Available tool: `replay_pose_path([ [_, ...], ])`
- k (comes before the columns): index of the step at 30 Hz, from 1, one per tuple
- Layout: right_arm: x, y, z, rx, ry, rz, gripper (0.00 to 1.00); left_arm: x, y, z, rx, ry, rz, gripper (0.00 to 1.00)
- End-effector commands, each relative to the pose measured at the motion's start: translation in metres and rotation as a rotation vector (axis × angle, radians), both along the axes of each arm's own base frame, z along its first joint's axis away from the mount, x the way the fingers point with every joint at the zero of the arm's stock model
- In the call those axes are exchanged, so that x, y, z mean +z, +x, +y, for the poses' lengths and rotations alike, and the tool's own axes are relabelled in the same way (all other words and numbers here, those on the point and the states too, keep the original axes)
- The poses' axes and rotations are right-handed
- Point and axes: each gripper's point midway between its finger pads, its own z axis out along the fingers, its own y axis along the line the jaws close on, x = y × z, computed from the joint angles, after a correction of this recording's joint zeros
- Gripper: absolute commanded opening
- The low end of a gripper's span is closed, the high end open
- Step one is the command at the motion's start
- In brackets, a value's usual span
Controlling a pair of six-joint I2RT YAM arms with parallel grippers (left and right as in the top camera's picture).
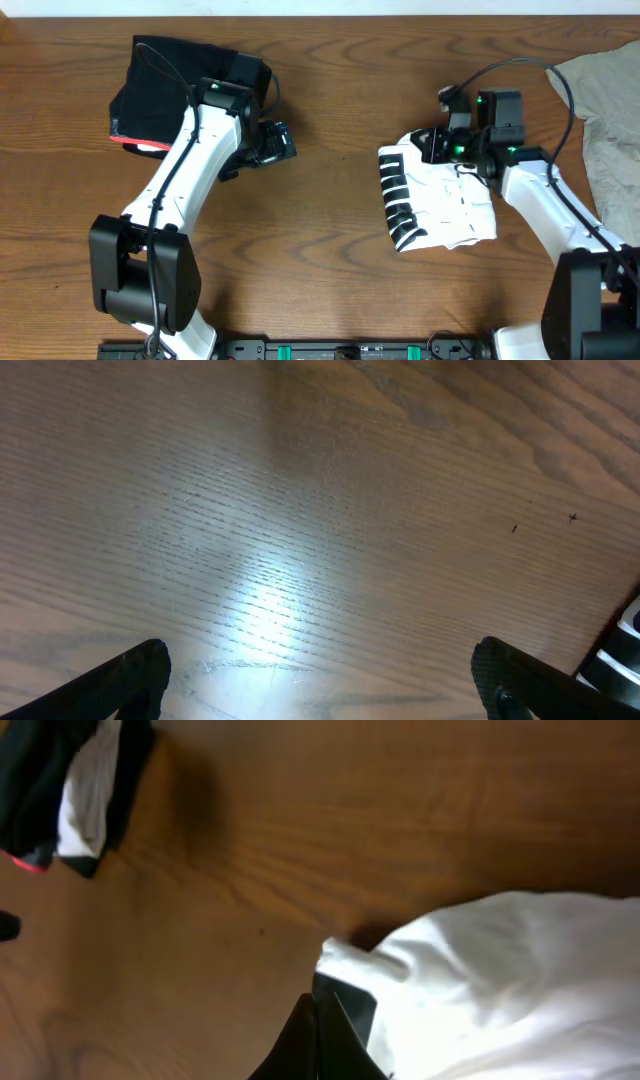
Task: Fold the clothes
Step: 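Release the right gripper and retract it to the right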
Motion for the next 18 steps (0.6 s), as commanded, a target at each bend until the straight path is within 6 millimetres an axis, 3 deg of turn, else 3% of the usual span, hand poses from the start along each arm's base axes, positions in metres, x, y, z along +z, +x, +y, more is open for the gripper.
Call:
replay_pose_path([
  [1, -0.034, -0.003, -0.011, -0.031, -0.067, 0.070, 0.01, -0.001, -0.003, 0.003, 0.003, 0.014, 0.006, 0.98],
  [8, -0.103, -0.011, -0.012, -0.027, -0.090, 0.220, 0.01, -0.001, -0.003, 0.003, 0.003, 0.014, 0.006, 0.98],
  [10, -0.107, -0.011, -0.009, -0.015, -0.069, 0.231, 0.01, -0.001, -0.003, 0.003, 0.003, 0.014, 0.006, 0.98],
  [13, -0.083, -0.002, 0.000, 0.016, -0.001, 0.180, 0.06, -0.001, -0.003, 0.003, 0.003, 0.014, 0.006, 0.98],
  [18, -0.005, 0.008, -0.012, -0.014, 0.007, 0.086, 0.07, -0.001, -0.003, 0.003, 0.004, 0.014, 0.006, 0.98],
])
